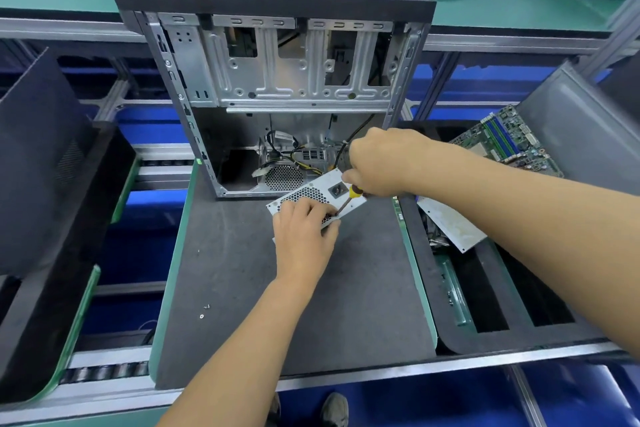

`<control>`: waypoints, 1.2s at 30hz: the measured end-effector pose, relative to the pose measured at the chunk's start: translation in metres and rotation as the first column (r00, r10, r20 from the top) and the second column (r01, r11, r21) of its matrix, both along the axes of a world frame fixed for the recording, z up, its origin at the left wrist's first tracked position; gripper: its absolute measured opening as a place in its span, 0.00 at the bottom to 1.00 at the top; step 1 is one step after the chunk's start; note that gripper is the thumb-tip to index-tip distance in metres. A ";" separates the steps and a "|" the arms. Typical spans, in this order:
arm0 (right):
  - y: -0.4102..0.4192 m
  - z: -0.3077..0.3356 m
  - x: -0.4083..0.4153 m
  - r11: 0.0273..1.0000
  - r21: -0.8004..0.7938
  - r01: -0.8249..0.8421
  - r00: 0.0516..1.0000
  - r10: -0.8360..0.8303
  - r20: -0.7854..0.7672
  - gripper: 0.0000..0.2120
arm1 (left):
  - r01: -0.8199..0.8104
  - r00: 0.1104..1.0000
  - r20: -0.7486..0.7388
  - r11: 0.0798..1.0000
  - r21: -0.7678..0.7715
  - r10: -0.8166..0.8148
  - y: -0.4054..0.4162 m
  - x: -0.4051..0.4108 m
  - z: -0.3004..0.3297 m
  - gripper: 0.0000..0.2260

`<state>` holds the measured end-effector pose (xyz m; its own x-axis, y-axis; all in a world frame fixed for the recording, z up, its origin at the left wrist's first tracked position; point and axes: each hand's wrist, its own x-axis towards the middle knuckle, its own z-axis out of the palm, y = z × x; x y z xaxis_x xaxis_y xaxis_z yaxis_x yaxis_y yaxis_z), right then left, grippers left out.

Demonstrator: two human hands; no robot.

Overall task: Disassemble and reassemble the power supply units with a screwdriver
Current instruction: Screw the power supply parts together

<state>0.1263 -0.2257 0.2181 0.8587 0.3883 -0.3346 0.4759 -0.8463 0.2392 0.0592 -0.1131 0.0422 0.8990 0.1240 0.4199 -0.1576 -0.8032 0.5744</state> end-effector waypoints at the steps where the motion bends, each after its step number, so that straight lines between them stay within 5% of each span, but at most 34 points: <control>1: -0.002 0.000 -0.001 0.998 0.019 0.051 0.998 -0.051 -0.031 0.21 | 0.001 1.000 -0.003 1.000 0.000 -0.001 0.000 -0.001 0.001 0.07; 6: -0.038 0.002 -0.001 0.944 0.267 0.194 0.979 -0.202 0.000 0.19 | 0.055 0.998 -0.036 0.998 0.044 -0.053 0.010 0.006 0.006 0.17; 9: -0.089 -0.016 0.003 0.763 0.521 0.382 0.905 -0.422 -0.046 0.15 | 0.074 0.979 -0.202 0.984 0.163 -0.040 0.026 0.019 0.009 0.41; 11: -0.118 -0.056 -0.010 0.589 0.552 0.590 0.787 -0.572 -0.231 0.12 | 0.119 0.922 -0.388 0.955 0.272 -0.004 0.035 0.029 0.011 0.53; 14: -0.133 -0.141 -0.046 0.323 0.469 0.822 0.547 -0.678 -0.492 0.13 | 0.216 0.820 -0.573 0.932 0.292 -0.011 0.041 0.043 0.018 0.50; 19: -0.100 -0.220 -0.074 0.113 0.620 0.776 0.490 -0.726 -0.482 0.06 | 0.211 0.920 -0.391 0.866 0.452 -0.020 0.035 0.031 0.026 0.42; 23: -0.084 -0.239 -0.074 0.189 0.736 0.651 0.577 -0.752 -0.318 0.10 | 0.146 0.987 -0.026 0.819 0.555 -0.159 0.044 0.003 0.004 0.44; 27: -0.085 -0.252 -0.074 0.344 0.713 0.611 0.662 -0.716 -0.223 0.14 | 0.130 0.987 -0.006 0.774 0.620 -0.161 0.061 -0.032 -0.037 0.47; 30: -0.092 -0.253 -0.076 0.340 0.733 0.589 0.643 -0.746 -0.170 0.22 | 0.213 0.965 -0.018 0.746 0.631 -0.261 0.062 -0.054 -0.063 0.30; 32: -0.105 -0.246 -0.077 0.165 0.840 0.517 0.516 -0.843 -0.152 0.25 | 0.220 0.965 -0.013 0.784 0.580 -0.261 0.061 -0.060 -0.071 0.20; 36: -0.162 -0.228 -0.063 -0.498 0.848 0.180 0.055 -0.856 -0.514 0.33 | 0.250 0.961 -0.025 0.819 0.516 -0.277 0.063 -0.058 -0.071 0.18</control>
